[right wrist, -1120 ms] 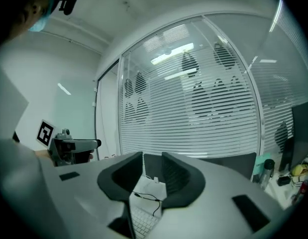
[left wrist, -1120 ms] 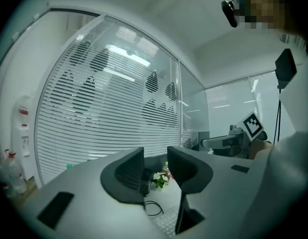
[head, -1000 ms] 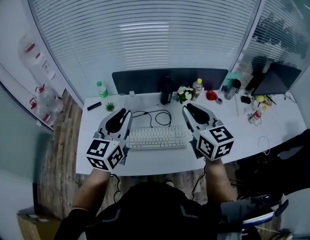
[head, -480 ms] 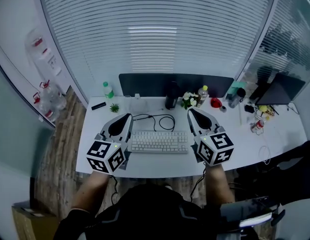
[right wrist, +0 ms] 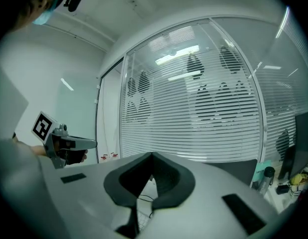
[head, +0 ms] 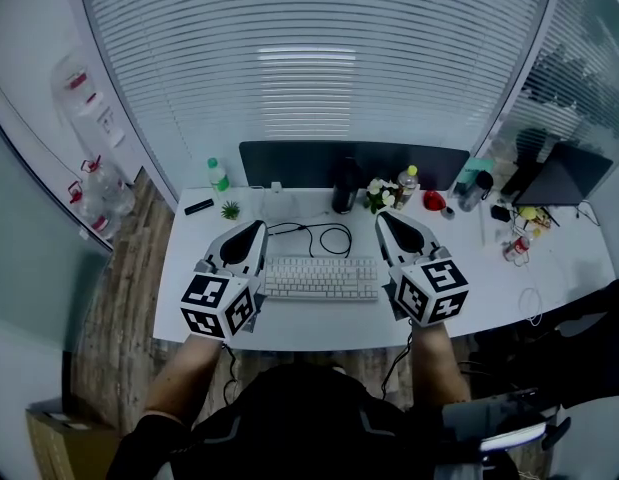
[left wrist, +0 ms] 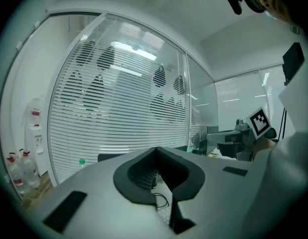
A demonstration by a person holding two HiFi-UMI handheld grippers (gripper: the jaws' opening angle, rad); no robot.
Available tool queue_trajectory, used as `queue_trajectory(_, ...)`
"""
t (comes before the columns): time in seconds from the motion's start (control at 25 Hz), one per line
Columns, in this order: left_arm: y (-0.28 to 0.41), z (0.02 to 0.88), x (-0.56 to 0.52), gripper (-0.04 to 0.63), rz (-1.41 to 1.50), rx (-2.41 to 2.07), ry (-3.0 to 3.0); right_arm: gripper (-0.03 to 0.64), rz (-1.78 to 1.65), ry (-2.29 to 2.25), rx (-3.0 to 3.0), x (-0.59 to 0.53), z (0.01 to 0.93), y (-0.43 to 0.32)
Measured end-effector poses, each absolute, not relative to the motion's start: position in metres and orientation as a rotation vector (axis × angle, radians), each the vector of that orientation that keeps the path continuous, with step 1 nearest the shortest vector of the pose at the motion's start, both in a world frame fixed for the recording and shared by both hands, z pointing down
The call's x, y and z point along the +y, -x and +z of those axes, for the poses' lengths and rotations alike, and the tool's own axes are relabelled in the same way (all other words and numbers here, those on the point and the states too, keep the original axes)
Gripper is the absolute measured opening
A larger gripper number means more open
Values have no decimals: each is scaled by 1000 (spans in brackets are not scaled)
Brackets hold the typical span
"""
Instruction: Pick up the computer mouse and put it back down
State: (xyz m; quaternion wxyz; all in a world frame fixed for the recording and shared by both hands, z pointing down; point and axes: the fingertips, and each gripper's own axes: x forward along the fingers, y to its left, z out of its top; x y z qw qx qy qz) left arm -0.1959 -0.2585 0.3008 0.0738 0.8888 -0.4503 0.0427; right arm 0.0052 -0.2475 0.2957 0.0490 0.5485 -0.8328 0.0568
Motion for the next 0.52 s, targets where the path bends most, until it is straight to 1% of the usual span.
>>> queue_trajectory(0.52,187,308,-249,29,140,-1370,-2640,-2,185,-1694,-2530,-243,298,-13)
